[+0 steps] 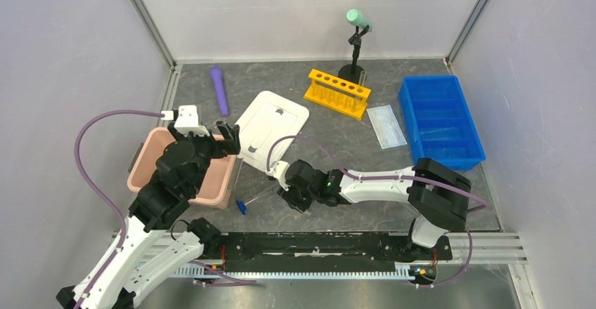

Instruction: Organize the chemistry lab equipment

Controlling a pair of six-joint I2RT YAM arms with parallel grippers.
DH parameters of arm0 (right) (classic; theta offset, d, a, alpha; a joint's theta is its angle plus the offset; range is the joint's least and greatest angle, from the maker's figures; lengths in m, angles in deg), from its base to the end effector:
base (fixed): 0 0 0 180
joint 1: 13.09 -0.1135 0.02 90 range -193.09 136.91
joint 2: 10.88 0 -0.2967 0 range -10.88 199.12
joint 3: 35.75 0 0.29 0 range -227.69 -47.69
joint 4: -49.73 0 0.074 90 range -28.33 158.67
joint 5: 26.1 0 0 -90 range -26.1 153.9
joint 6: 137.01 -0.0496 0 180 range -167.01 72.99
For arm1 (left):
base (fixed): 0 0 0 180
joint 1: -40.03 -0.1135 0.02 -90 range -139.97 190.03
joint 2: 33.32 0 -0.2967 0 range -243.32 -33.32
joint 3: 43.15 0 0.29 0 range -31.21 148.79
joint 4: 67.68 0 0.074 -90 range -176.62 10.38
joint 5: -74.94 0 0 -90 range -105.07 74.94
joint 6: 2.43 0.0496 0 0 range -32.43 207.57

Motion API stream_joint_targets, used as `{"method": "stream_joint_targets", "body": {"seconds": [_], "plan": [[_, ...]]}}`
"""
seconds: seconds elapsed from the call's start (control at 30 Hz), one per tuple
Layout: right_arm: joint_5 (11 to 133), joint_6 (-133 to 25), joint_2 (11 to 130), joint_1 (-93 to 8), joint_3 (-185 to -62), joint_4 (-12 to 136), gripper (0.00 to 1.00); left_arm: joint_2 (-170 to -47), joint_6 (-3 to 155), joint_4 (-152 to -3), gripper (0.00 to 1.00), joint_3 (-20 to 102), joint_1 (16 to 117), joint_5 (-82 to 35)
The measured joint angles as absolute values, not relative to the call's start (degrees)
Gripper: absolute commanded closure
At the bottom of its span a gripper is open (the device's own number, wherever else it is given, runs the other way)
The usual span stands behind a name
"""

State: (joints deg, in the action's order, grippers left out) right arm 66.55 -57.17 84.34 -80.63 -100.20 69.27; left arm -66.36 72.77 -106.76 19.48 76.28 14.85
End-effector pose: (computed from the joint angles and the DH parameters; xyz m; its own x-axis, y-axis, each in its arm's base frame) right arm 0.1412 0.3475 0.1655 -0.4542 -0.6375 -0.6223 -0.8679 0.4742 0.1477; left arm 0.1266 -0.0622 0.3992 -0.1582 -0.1586 -0.9746 0.0781 0.9819 -0.1725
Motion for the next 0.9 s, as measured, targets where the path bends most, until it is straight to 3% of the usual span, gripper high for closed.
{"method": "stream_joint_targets", "body": {"seconds": [0.47, 0.7, 0.9], "plan": [[64.8, -56.6, 86.9, -81.0, -100.6, 70.0, 0.69, -66.9, 72.8, -106.5, 0.0, 19.4, 76.3, 14.8], [61.2, -56.8, 87.8, -81.2, -100.9, 69.8, 0.8, -66.8, 72.8, -106.5, 0.0, 19.4, 76.3, 14.5], [56.2, -58.1, 87.7, -81.3, -100.8, 69.4, 0.84, -66.8, 72.8, -106.4, 0.0, 19.2, 76.3, 13.3]]}}
